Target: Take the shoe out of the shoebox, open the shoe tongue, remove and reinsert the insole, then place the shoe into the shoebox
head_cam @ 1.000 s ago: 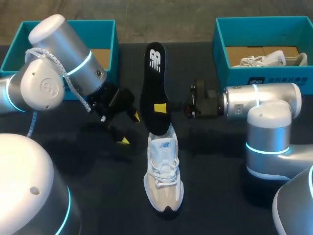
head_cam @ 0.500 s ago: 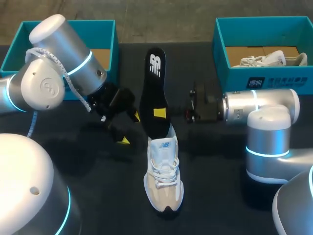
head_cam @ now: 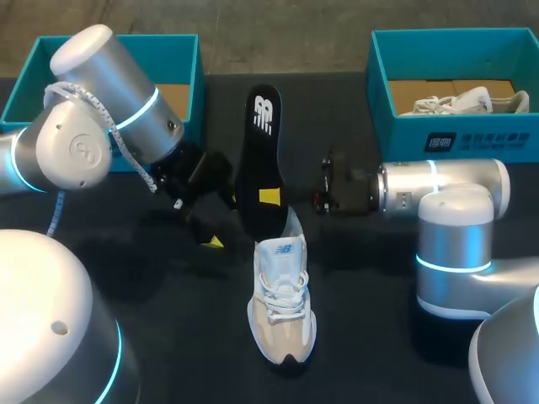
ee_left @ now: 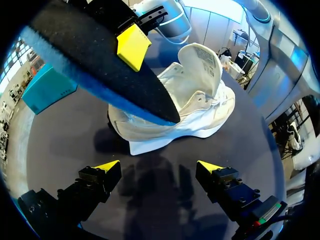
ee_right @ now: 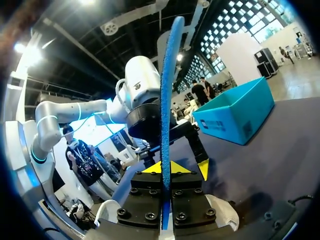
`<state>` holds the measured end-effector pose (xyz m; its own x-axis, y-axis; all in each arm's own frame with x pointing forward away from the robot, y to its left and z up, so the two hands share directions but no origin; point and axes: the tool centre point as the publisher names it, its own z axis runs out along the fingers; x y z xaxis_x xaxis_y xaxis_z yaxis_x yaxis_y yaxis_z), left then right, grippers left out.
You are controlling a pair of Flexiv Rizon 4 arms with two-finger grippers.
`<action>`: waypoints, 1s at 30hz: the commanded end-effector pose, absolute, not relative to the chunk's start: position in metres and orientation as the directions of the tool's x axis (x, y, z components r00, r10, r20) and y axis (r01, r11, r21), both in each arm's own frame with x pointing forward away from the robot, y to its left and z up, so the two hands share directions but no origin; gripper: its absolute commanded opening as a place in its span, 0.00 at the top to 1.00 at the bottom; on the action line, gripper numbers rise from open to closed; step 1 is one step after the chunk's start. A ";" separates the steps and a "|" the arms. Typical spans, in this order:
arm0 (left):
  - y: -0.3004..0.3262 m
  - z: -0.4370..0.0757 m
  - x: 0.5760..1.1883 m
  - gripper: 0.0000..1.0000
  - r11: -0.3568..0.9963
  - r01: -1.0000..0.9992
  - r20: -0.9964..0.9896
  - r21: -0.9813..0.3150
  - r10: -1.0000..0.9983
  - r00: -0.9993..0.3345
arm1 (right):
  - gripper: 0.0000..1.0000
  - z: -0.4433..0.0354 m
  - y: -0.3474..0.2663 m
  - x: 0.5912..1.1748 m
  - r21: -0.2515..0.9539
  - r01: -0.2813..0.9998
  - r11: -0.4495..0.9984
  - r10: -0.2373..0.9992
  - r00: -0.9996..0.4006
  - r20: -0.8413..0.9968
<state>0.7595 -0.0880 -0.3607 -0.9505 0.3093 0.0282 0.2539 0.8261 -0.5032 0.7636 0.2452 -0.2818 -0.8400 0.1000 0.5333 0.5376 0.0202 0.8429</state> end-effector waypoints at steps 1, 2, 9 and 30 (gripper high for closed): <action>-0.088 -0.361 0.759 0.00 0.828 0.254 0.028 -0.500 0.309 -0.951 | 1.00 -0.285 0.251 0.764 0.835 0.550 0.031 0.111 -0.832 0.544; -0.088 -0.361 0.759 0.00 0.828 0.254 0.028 -0.500 0.309 -0.951 | 1.00 -0.286 0.251 0.763 0.834 0.551 0.029 0.109 -0.831 0.546; -0.088 -0.361 0.759 0.00 0.828 0.254 0.028 -0.500 0.309 -0.951 | 1.00 -0.288 0.245 0.756 0.829 0.559 0.017 0.129 -0.823 0.553; -0.088 -0.361 0.759 0.00 0.828 0.254 0.028 -0.500 0.309 -0.951 | 1.00 -0.298 0.243 0.743 0.816 0.578 0.009 0.140 -0.809 0.571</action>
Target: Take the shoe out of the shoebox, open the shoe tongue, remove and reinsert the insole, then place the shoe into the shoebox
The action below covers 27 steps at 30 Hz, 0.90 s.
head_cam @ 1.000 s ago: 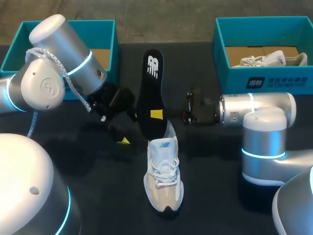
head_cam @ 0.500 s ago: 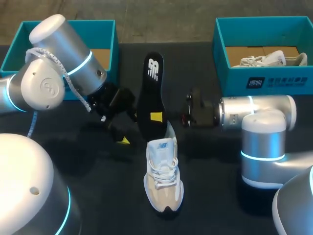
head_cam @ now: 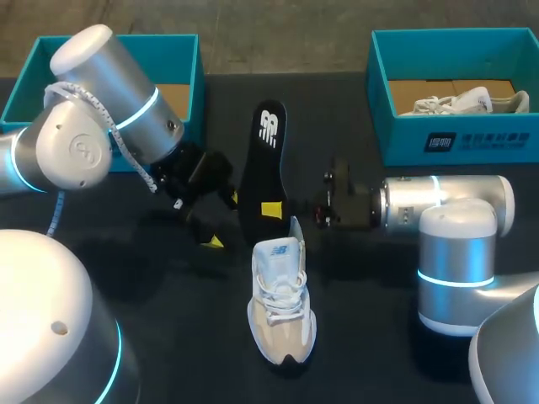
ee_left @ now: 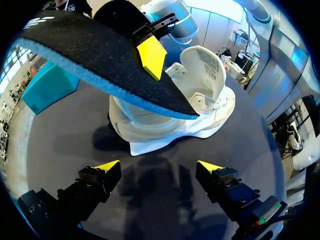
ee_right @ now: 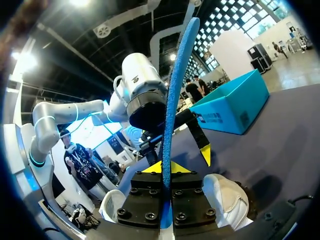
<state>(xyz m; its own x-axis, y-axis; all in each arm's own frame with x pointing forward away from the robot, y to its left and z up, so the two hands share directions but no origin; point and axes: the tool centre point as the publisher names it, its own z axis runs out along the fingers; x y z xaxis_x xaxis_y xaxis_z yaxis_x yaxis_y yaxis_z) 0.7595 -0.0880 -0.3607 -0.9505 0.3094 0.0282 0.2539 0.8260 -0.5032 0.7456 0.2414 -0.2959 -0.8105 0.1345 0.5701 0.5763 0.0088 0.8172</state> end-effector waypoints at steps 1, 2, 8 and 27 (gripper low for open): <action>-0.088 -0.361 0.759 0.00 0.828 0.254 0.028 -0.500 0.309 -0.951 | 1.00 -0.298 0.243 0.742 0.815 0.579 0.009 0.142 -0.808 0.572; -0.088 -0.361 0.759 0.00 0.828 0.254 0.028 -0.500 0.309 -0.951 | 1.00 -0.298 0.243 0.741 0.815 0.580 0.008 0.142 -0.807 0.573; -0.088 -0.361 0.759 0.00 0.828 0.254 0.028 -0.500 0.309 -0.951 | 1.00 -0.299 0.242 0.740 0.810 0.586 0.007 0.146 -0.802 0.579; -0.088 -0.361 0.759 0.00 0.828 0.254 0.028 -0.500 0.309 -0.951 | 1.00 -0.287 0.242 0.758 0.813 0.582 0.035 0.131 -0.809 0.573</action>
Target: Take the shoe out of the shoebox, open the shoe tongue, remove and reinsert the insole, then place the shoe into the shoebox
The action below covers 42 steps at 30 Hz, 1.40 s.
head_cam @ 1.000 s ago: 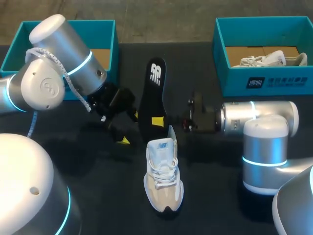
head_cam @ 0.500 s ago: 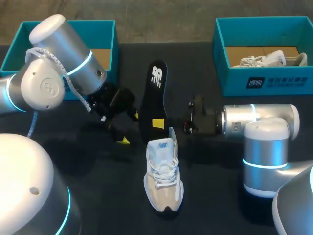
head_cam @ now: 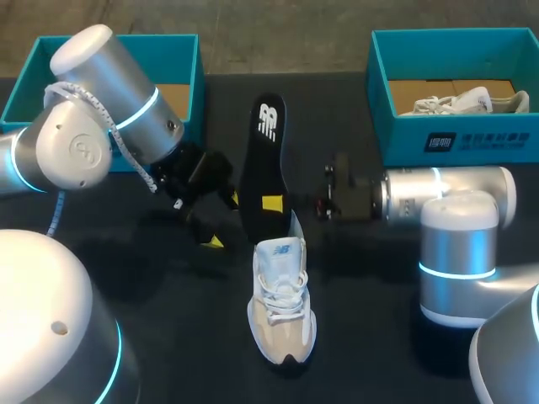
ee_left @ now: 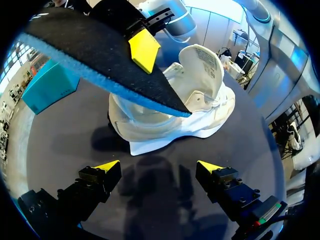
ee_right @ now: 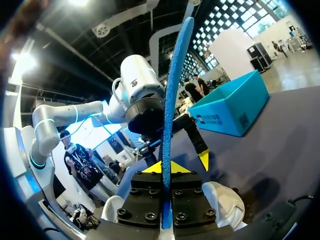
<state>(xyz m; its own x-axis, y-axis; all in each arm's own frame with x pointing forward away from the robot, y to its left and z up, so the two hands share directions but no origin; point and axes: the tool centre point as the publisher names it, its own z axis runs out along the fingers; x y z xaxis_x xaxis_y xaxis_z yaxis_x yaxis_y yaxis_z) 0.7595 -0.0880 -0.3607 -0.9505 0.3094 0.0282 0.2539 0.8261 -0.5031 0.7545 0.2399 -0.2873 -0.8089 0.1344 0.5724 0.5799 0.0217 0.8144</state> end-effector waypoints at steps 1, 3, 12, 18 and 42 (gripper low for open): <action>-0.088 -0.361 0.759 0.00 0.828 0.254 0.028 -0.500 0.309 -0.951 | 1.00 -0.287 0.242 0.758 0.813 0.581 0.035 0.131 -0.809 0.573; -0.088 -0.361 0.759 0.00 0.828 0.254 0.028 -0.500 0.309 -0.951 | 1.00 -0.287 0.242 0.757 0.814 0.580 0.037 0.131 -0.810 0.571; -0.088 -0.361 0.759 0.00 0.828 0.254 0.028 -0.500 0.309 -0.951 | 1.00 -0.288 0.241 0.756 0.806 0.591 0.033 0.151 -0.800 0.580; -0.088 -0.361 0.759 0.00 0.828 0.254 0.028 -0.500 0.309 -0.951 | 1.00 -0.284 0.239 0.756 0.808 0.588 0.027 0.157 -0.801 0.578; -0.088 -0.361 0.759 0.00 0.828 0.254 0.028 -0.500 0.309 -0.951 | 1.00 -0.286 0.236 0.774 0.748 0.664 -0.006 0.222 -0.728 0.648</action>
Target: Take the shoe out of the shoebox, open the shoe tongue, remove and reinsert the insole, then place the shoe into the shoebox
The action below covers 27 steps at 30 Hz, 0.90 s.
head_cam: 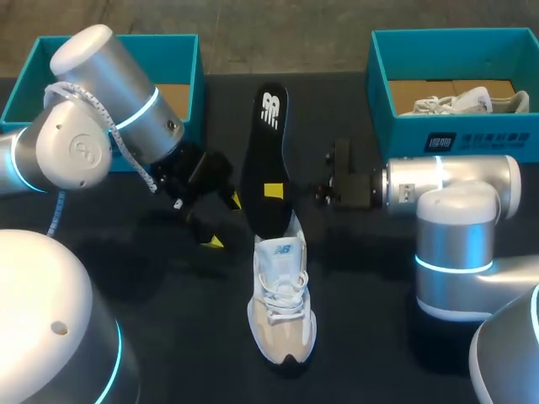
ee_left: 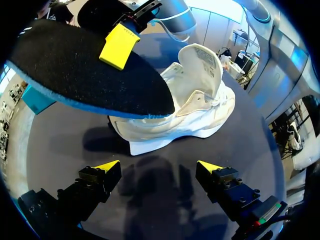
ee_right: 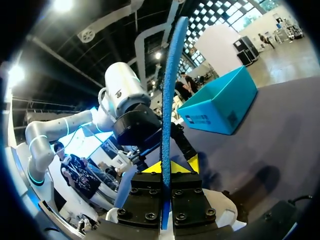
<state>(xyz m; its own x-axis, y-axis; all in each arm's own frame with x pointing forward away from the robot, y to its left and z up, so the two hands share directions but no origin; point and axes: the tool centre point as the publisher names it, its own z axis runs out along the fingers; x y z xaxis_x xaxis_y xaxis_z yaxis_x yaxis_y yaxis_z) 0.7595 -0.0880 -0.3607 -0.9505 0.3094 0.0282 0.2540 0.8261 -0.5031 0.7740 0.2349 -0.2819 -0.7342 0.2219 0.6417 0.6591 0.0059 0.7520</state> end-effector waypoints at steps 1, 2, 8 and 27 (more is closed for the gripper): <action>-0.088 -0.361 0.759 0.00 0.828 0.254 0.028 -0.500 0.309 -0.951 | 1.00 -0.286 0.235 0.774 0.746 0.666 -0.008 0.224 -0.726 0.650; -0.088 -0.361 0.759 0.00 0.828 0.254 0.028 -0.500 0.309 -0.951 | 1.00 -0.287 0.234 0.774 0.738 0.674 -0.020 0.222 -0.717 0.661; -0.088 -0.361 0.759 0.00 0.828 0.254 0.028 -0.500 0.309 -0.951 | 1.00 -0.291 0.229 0.778 0.727 0.686 -0.025 0.196 -0.710 0.677; -0.088 -0.361 0.759 0.00 0.828 0.254 0.028 -0.500 0.309 -0.951 | 1.00 -0.286 0.215 0.781 0.716 0.697 -0.024 0.167 -0.704 0.690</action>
<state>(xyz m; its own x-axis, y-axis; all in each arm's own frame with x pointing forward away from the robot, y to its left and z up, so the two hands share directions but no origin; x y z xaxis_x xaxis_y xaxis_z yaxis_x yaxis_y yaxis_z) 0.7596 -0.0880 -0.3608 -0.9505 0.3094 0.0282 0.2540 0.8261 -0.5031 0.7816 0.2185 -0.2863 -0.7046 0.1674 0.6896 0.6958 -0.0278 0.7177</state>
